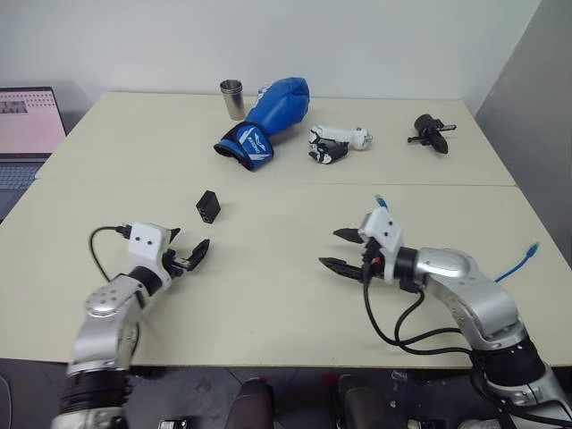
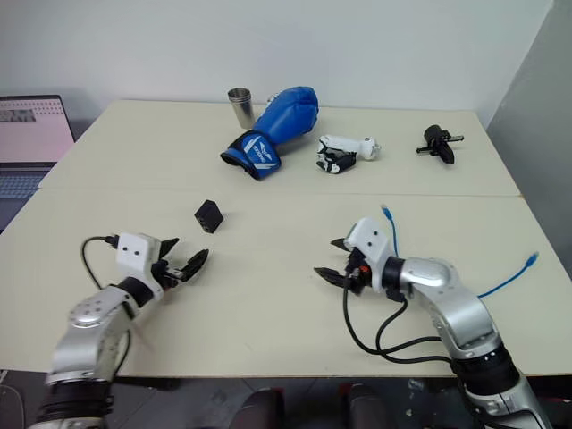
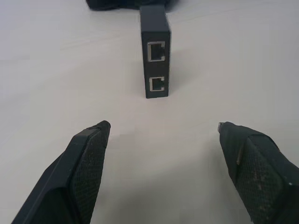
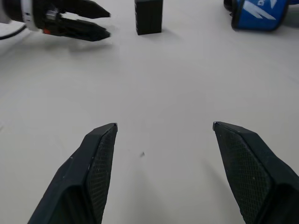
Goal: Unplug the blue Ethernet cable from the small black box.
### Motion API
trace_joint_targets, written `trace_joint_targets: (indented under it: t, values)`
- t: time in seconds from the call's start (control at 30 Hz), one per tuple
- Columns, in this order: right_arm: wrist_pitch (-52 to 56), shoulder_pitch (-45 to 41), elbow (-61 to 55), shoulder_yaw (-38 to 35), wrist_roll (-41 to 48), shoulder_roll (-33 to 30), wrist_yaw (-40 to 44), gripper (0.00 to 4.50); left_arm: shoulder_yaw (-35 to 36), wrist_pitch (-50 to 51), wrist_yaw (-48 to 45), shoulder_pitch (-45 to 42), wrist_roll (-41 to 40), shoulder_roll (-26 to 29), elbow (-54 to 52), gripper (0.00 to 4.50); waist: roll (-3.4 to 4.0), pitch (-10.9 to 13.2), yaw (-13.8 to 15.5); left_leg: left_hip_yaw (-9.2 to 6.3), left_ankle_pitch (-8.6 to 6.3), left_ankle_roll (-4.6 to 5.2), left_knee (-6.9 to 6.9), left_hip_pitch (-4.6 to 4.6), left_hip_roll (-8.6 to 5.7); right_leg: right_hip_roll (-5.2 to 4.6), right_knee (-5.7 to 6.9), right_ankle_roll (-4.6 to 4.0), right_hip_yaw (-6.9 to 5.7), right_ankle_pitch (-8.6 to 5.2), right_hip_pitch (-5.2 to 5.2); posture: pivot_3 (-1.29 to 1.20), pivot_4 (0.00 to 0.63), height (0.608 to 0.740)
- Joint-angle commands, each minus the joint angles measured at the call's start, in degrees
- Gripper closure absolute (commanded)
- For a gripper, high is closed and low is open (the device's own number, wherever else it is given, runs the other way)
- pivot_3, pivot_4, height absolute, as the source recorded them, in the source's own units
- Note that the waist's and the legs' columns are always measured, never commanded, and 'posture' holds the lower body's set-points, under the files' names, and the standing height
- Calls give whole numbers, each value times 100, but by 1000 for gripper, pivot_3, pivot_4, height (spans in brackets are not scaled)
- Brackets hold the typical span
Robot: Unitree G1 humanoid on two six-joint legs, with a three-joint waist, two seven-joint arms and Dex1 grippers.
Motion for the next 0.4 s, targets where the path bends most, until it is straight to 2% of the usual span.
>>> trace_joint_targets:
  t: [0.03, 0.1, 0.17, 0.4]
  values:
    - [176, -25, -531, -805, 648, -556, 469, 1029, 232, 879, -997, 193, -634, 871, -905, 553, 0, 1, -1, 1, 0, 0, 0, 4, 0, 0, 0, 1, 1, 0, 2, 0, 150, 740]
    - [396, -95, -499, -1124, 999, -928, 759, 1029, 263, 1177, -1404, 225, -833, 1288, -1094, 553, -1, 2, -5, 6, 0, 0, 0, 14, 1, 1, -4, 27, 4, -15, 12, 0, 150, 740]
    - [473, -156, -400, -1257, 1142, -1194, 917, 1029, 281, 1283, -1512, 103, -895, 1468, -1054, 553, 0, 2, -6, 8, 0, 1, -3, 26, 0, 1, -6, 27, 6, -17, 22, 0, 150, 740]
    - [717, -359, -154, -1477, 1342, -1736, 1076, 1029, 327, 1091, -1558, -562, -762, 1542, -572, 553, 1, 3, -9, 12, -1, 2, -5, 26, 5, 8, -7, 26, 11, -19, 20, 0, 150, 740]
